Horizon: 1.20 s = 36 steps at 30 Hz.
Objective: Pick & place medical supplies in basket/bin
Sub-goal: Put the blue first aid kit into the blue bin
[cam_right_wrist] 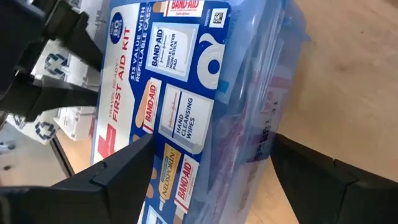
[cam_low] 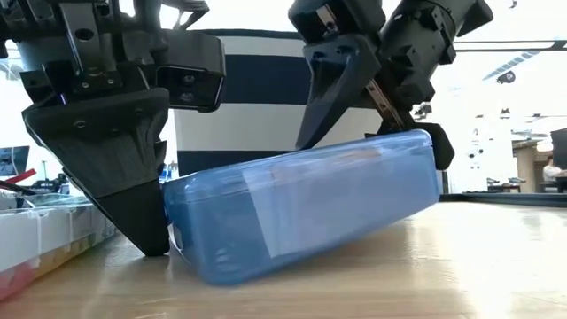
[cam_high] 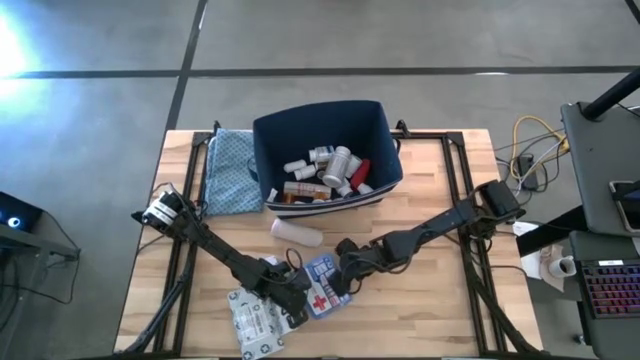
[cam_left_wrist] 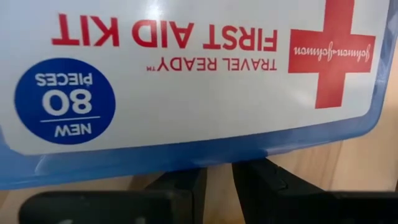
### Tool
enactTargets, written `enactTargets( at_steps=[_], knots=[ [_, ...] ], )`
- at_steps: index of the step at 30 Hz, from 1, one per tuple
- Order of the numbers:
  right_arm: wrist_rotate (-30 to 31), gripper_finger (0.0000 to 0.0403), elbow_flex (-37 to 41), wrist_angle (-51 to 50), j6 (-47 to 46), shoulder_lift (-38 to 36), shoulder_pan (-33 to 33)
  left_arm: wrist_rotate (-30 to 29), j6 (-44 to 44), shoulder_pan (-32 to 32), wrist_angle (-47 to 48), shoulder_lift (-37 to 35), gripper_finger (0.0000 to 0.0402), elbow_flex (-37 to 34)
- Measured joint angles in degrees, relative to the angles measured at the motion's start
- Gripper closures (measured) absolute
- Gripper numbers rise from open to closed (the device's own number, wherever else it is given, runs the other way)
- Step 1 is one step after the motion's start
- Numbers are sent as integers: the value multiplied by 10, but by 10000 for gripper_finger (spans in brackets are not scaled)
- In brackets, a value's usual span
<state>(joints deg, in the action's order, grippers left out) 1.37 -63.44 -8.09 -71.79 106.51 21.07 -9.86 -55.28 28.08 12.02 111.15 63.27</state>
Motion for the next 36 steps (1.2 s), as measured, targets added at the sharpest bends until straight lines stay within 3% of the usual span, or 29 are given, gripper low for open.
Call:
enactTargets(
  at_steps=[17,24,36],
  knots=[
    [16,104,-38,-114,6,-1,0,-11,3,-3,-21,0,340,-7],
    [-10,104,36,11,-30,12,-4,-22,2,-4,-46,0,340,-16],
    [-14,103,77,100,-49,51,-7,-8,-8,-4,-51,0,340,-28]
  ],
)
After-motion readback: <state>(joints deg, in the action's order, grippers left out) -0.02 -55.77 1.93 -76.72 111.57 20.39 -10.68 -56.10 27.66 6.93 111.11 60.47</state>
